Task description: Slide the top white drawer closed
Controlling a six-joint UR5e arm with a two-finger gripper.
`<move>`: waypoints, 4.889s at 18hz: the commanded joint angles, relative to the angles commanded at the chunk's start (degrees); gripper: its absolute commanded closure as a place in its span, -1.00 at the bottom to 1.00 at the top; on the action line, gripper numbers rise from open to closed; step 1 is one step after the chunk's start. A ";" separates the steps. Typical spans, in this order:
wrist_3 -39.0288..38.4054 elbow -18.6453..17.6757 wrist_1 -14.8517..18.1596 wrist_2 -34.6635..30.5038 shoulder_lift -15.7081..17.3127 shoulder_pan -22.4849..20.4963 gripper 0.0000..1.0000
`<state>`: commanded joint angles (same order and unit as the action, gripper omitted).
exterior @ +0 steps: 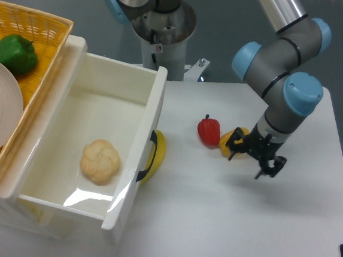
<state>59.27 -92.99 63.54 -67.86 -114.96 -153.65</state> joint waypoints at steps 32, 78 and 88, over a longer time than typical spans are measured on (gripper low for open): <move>-17.43 6.50 19.25 19.87 2.11 7.31 0.75; -26.84 3.87 18.46 19.52 5.54 21.72 0.71; -26.31 5.89 18.02 13.73 5.80 13.91 -1.00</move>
<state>32.96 -87.10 81.56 -54.13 -109.16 -139.74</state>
